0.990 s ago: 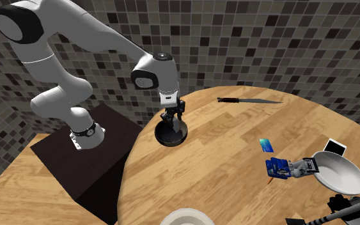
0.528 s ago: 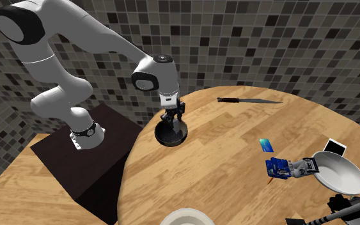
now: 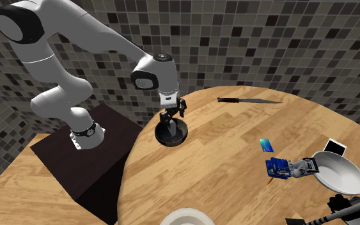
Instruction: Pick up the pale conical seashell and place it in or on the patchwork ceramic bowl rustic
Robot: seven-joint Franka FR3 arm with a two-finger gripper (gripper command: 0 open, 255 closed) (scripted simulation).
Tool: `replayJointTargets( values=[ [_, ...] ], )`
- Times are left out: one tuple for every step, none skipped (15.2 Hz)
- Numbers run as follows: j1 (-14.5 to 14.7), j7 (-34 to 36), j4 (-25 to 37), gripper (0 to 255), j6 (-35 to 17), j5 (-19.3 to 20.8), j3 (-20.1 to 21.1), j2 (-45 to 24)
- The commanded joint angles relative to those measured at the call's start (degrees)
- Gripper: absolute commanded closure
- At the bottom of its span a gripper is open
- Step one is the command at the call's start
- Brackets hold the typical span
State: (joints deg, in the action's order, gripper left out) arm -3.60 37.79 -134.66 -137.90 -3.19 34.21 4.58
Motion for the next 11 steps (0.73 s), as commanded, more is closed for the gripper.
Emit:
replayJointTargets(
  values=[
    [0.15,-1.44,0.9,0,3.18,-1.91,-0.41,2.63],
    [0.26,-2.16,1.59,0,5.19,-2.87,-0.72,4.14],
    [0.39,-2.64,2.18,0,6.78,-3.51,-1.02,5.25],
    [0.42,-2.63,2.18,0,6.78,-3.5,-1.06,5.25],
    [0.43,-2.64,2.18,0,6.78,-3.5,-1.06,5.25],
    [0.43,-2.63,2.18,0,6.78,-3.5,-1.07,5.25],
    [0.43,-2.63,2.18,0,6.78,-3.5,-1.07,5.25],
    [0.43,-2.63,2.18,0,6.78,-3.5,-1.07,5.25],
    [0.43,-2.63,2.18,0,6.78,-3.5,-1.07,5.25],
    [0.43,-2.63,2.18,0,6.78,-3.5,-1.07,5.25],
    [0.43,-2.63,2.18,0,6.77,-3.49,-1.06,5.24]
  ],
)
